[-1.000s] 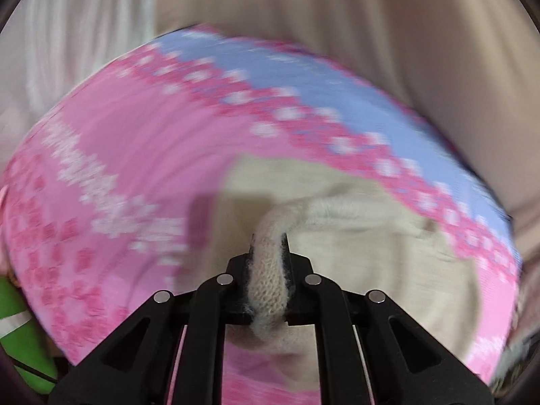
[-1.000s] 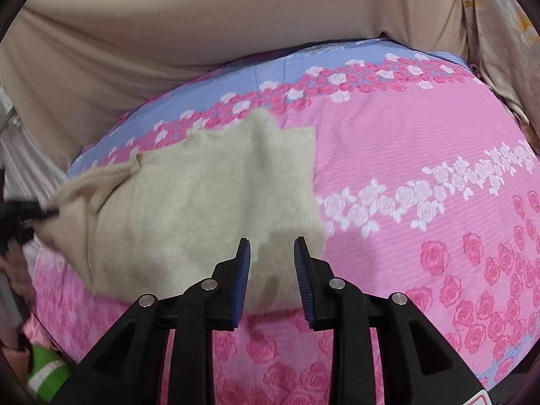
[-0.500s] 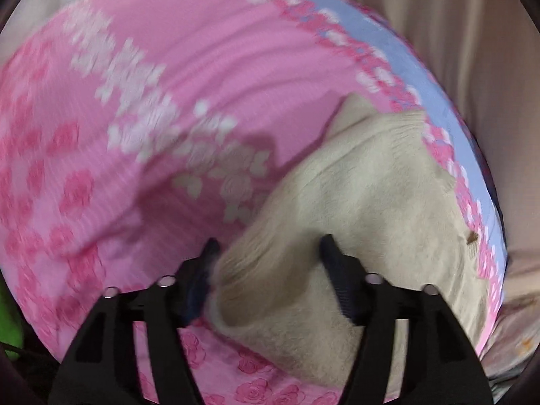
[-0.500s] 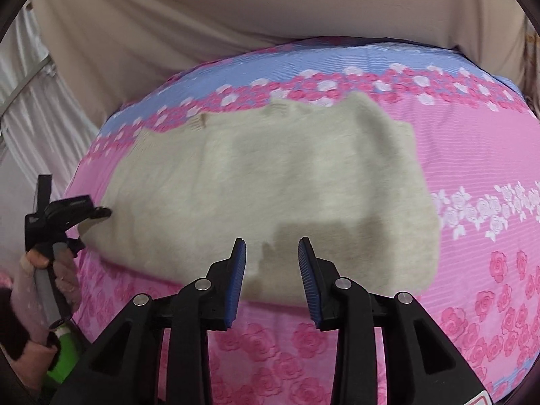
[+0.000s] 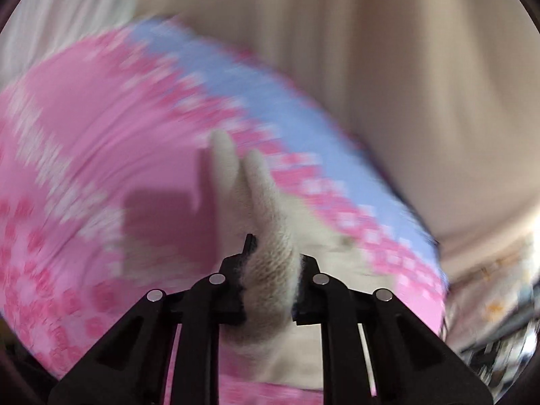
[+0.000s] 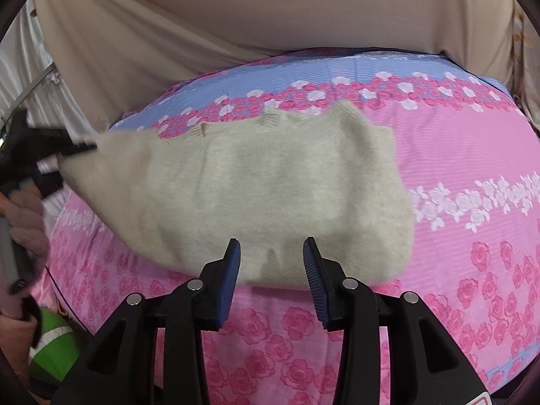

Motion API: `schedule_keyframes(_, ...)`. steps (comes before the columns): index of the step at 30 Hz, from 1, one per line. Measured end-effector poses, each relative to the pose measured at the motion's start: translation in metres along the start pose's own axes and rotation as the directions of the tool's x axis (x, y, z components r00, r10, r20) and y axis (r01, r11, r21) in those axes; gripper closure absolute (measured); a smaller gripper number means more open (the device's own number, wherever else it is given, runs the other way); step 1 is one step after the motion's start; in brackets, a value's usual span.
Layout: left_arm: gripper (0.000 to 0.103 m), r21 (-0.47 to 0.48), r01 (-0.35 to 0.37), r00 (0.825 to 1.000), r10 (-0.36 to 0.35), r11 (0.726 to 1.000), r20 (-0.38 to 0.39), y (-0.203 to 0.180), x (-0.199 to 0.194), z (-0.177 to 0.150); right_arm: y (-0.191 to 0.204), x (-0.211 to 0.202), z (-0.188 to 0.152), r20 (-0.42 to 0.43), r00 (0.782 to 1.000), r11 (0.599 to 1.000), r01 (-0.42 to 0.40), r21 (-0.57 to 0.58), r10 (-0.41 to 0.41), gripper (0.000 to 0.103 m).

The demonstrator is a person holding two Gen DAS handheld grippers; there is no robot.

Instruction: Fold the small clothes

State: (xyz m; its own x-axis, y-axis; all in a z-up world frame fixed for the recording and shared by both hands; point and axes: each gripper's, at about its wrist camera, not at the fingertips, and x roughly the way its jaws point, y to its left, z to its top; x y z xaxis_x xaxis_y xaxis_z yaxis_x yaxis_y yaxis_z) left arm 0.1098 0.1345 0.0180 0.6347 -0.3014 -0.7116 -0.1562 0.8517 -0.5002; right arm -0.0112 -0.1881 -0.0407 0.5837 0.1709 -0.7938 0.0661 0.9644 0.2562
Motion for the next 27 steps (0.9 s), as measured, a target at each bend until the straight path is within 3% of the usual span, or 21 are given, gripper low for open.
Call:
schedule_keyframes(2,0.088,0.102,0.071,0.997,-0.072,0.992,0.009,-0.055,-0.006,-0.010,-0.013,-0.006,-0.004,0.007,1.000,1.000,0.009,0.026,-0.009,0.064)
schedule_keyframes(5,0.088,0.208,0.139,0.990,-0.134,0.968,-0.038,-0.116,0.007,-0.038,-0.039,-0.014,-0.011,0.013,0.999,0.996,0.033,0.078,-0.034,0.063)
schedule_keyframes(9,0.082,0.370,0.142,0.974,-0.063,0.918,-0.215,-0.173,0.073,-0.113,-0.072,-0.019,-0.024,0.005,0.998,0.987,0.068,0.147,-0.069,0.062)
schedule_keyframes(11,0.075,0.451,0.138,0.948,0.015,0.882,-0.319,-0.181,0.112,-0.163,-0.089,-0.021,-0.028,-0.001,0.996,0.980,0.085,0.180,-0.086,0.062)
schedule_keyframes(13,0.075,0.446,0.146,0.922,0.042,0.883,-0.385,-0.173,0.123,-0.191,-0.099,-0.026,-0.028,0.004,0.996,0.976,0.092,0.197,-0.094,0.062)
schedule_keyframes(14,0.075,0.428,0.162,0.920,0.020,0.889,-0.391,-0.166,0.117,-0.200,-0.102,-0.030,-0.027,0.016,0.995,0.975,0.092,0.201,-0.097,0.062)
schedule_keyframes(18,0.064,0.445,0.163,0.956,-0.030,0.881,-0.291,-0.148,0.069,-0.190,-0.103,-0.035,-0.011,0.054,0.997,0.979,0.051,0.196,-0.062,0.055)
schedule_keyframes(22,0.053,0.434,0.061,0.988,0.006,0.899,-0.152,-0.124,0.042,-0.147,-0.085,-0.014,0.015,0.047,0.997,0.977,-0.061,0.204,0.053,0.044)
schedule_keyframes(24,0.050,0.400,-0.012,0.996,0.048,0.916,-0.080,-0.100,0.027,-0.126,-0.073,0.001,0.025,0.035,0.995,0.973,-0.101,0.206,0.096,0.041)
schedule_keyframes(27,0.050,0.326,-0.093,0.993,0.112,0.941,-0.041,-0.058,0.016,-0.099,-0.049,0.025,0.040,0.019,0.994,0.978,-0.108,0.180,0.107,0.041)
